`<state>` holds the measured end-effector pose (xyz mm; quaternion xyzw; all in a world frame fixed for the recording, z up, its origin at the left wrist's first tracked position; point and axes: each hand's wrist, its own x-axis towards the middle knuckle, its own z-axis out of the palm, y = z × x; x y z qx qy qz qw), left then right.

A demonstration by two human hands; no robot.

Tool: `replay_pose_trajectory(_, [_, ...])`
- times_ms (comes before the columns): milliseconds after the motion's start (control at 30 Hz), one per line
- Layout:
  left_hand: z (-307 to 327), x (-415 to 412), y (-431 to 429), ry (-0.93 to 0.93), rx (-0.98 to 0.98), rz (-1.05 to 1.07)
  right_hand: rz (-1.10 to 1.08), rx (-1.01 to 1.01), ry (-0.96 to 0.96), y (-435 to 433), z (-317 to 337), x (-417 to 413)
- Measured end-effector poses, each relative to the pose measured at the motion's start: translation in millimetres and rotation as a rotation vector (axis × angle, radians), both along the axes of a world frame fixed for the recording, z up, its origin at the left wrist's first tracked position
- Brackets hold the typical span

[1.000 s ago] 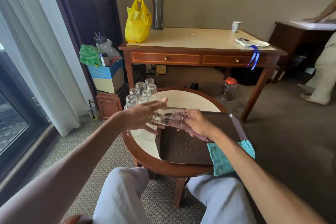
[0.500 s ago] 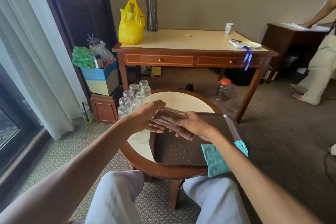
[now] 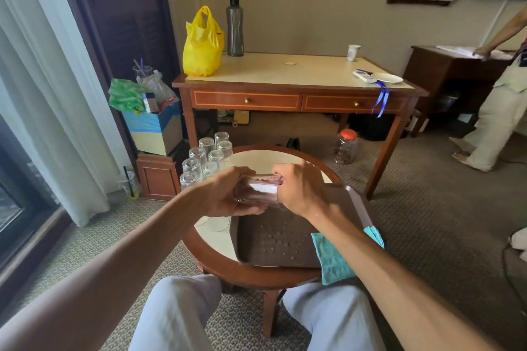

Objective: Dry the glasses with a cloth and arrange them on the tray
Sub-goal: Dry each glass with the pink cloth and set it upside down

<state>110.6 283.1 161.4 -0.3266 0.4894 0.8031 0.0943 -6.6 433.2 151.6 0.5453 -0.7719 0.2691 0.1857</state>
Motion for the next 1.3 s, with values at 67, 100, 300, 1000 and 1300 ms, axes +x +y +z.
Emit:
replay_pose_trajectory(67, [7.1, -2.0, 8.2, -0.01, -0.091, 0.067, -0.029, 0.02, -0.091, -3.6, -4.7, -9.2])
replay_pose_trajectory(100, [10.2, -2.9, 12.1, 0.0, -0.149, 0.112, -0.07, 0.018, -0.181, -7.4, -10.0, -12.4])
replay_pose_trajectory(300, [22.3, -3.9, 29.7, 0.268, -0.671, 0.125, -0.206, 0.232, -1.55, -18.3, -28.5, -4.8])
replay_pose_trajectory(1000, [12.1, -9.2, 20.2, 0.393, -0.67, 0.206, -0.181, 0.074, -1.021, -17.4, -18.1, -6.1])
replay_pose_trajectory(1300, [4.0, -9.4, 8.1, 0.339, -0.181, 0.114, -0.177, -0.062, 0.03, -5.2, -0.8, -11.0])
